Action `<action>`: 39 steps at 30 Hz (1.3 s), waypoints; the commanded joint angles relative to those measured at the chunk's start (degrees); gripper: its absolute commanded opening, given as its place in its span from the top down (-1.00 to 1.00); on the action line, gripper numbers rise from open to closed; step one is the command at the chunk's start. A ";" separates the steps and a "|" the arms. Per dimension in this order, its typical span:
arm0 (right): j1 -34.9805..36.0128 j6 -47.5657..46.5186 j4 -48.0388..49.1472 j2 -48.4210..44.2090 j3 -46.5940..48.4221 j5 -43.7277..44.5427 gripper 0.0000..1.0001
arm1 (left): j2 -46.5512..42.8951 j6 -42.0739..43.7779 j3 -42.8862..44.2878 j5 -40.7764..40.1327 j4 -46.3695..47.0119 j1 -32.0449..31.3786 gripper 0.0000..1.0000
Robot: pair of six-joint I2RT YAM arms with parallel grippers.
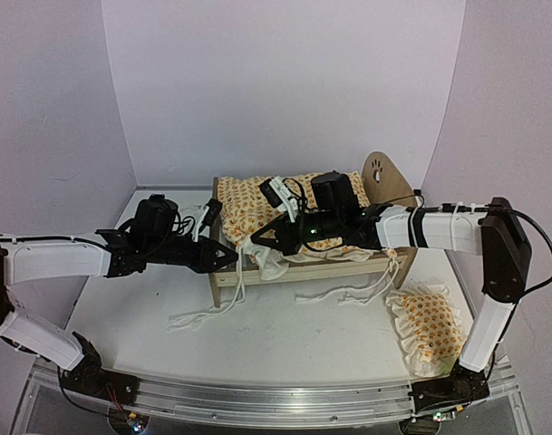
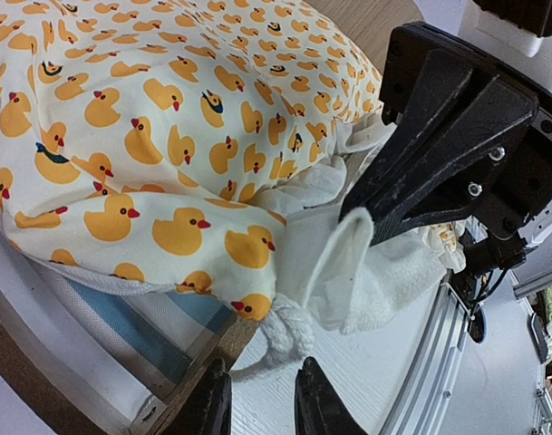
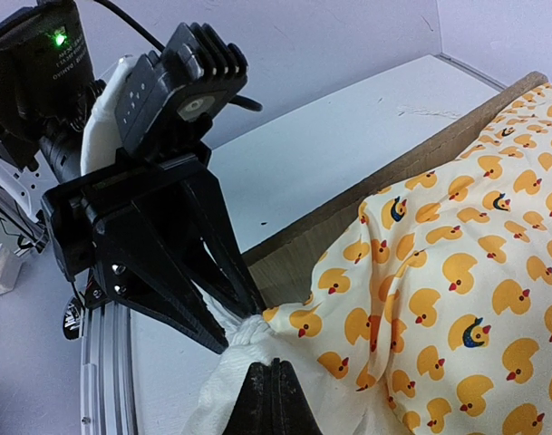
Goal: Set up the pet bed
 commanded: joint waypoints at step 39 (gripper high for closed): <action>-0.16 6.36 12.95 -2.56 -2.77 2.73 1.00 | -8.02 5.27 13.10 -37.97 -17.21 -10.76 1.00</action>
